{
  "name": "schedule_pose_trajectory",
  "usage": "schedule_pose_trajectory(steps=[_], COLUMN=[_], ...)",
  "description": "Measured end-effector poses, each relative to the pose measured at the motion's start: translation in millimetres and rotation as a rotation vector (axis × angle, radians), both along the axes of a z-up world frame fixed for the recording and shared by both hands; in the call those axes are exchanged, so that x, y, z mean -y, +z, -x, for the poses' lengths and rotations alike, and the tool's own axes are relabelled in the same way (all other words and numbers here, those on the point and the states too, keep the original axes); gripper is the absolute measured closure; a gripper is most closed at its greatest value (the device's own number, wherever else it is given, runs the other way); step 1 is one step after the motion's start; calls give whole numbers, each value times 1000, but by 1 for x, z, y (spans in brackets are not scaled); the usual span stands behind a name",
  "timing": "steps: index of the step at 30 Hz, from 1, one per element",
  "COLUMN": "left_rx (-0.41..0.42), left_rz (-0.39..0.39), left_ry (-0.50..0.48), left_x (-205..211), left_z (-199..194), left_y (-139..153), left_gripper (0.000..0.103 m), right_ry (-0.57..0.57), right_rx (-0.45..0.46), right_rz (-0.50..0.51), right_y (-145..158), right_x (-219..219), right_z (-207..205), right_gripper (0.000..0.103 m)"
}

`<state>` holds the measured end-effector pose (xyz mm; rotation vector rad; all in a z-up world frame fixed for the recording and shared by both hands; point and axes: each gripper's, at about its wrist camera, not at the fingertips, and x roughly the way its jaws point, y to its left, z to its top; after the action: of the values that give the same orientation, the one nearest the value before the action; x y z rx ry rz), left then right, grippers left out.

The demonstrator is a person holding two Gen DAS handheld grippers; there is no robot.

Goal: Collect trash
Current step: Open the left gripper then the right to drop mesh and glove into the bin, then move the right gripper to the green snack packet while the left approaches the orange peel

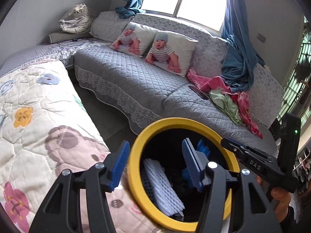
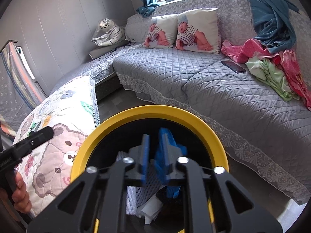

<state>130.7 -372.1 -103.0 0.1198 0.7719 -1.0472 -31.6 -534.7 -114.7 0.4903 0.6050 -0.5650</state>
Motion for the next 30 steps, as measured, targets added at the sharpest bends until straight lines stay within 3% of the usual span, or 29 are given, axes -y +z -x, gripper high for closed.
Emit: schedule_pose_trajectory(steps=[1,6,9,11,13,17,21,30], left_rx=[2,47,72,90,105,162,201,160], left_rz=[6,28,48,57,62,56,33,-1], left_ry=[6,56,113,163,210,326,441,668], left_x=[-4,-29,-53,-76,-100,-151,-210,-335], left_z=[-3,-17,-32,-42,-54,-74,-91,-103], left_y=[2,17,27,35,43,55,58,35], left_gripper=[49,47,41,39,36,28,21,19], right_ry=[0,5,33,63,95,191,317,607], right_rx=[2,1,-1,2,11,40,61,114], right_rz=[0,13,39,61,85,116,138,207], right_y=[1,7,14,20,27,39,47,57], right_x=[0,-3,-10,-19,-28,-56,-92,-187], right_z=[0,-5,-14,-23,-34,-65,-104,-202], right_gripper=[76,75,72,63,62,49,42,37])
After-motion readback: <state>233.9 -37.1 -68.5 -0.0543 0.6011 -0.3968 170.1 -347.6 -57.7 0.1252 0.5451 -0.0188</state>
